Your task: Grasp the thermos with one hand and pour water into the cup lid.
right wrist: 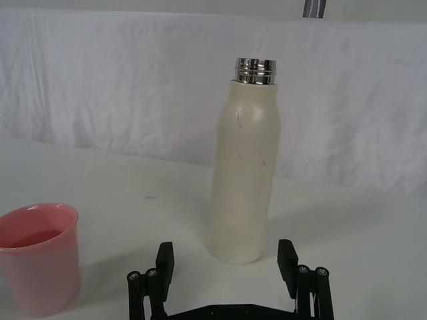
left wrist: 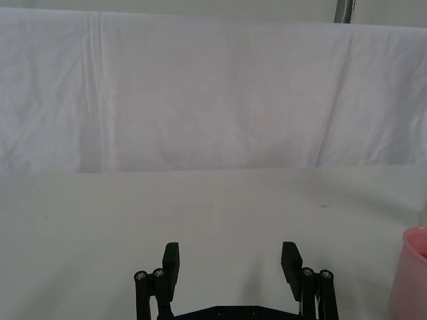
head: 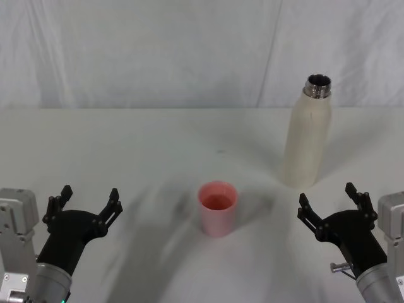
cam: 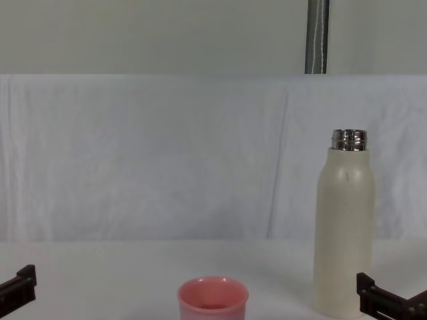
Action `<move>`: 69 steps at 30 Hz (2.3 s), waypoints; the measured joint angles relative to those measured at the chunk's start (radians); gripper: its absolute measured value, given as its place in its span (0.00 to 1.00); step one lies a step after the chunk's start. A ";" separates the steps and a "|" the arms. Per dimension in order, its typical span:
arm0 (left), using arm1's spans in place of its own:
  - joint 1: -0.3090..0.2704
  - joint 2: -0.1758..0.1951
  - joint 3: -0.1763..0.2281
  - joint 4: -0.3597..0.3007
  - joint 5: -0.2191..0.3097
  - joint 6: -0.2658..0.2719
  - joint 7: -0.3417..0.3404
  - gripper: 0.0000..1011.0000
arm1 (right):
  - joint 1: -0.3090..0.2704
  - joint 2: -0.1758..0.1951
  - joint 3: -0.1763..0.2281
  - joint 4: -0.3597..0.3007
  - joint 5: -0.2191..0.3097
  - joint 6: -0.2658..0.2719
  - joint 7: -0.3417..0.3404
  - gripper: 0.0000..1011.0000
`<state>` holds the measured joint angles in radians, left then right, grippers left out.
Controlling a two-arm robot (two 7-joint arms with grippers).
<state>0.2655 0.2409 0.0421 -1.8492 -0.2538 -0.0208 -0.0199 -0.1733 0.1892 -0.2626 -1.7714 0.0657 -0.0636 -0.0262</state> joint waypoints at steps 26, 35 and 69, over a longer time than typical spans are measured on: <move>0.000 0.000 0.000 0.000 0.000 0.000 0.000 0.99 | 0.000 0.000 0.000 0.000 0.000 0.000 0.000 0.99; 0.000 0.000 0.000 0.000 0.000 0.000 0.000 0.99 | 0.000 0.000 0.000 0.000 0.000 0.000 0.000 0.99; 0.000 0.000 0.000 0.000 0.000 0.000 0.000 0.99 | 0.000 0.000 0.000 0.000 0.000 0.000 0.000 0.99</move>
<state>0.2655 0.2409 0.0421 -1.8492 -0.2538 -0.0208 -0.0199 -0.1732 0.1892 -0.2625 -1.7714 0.0659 -0.0636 -0.0262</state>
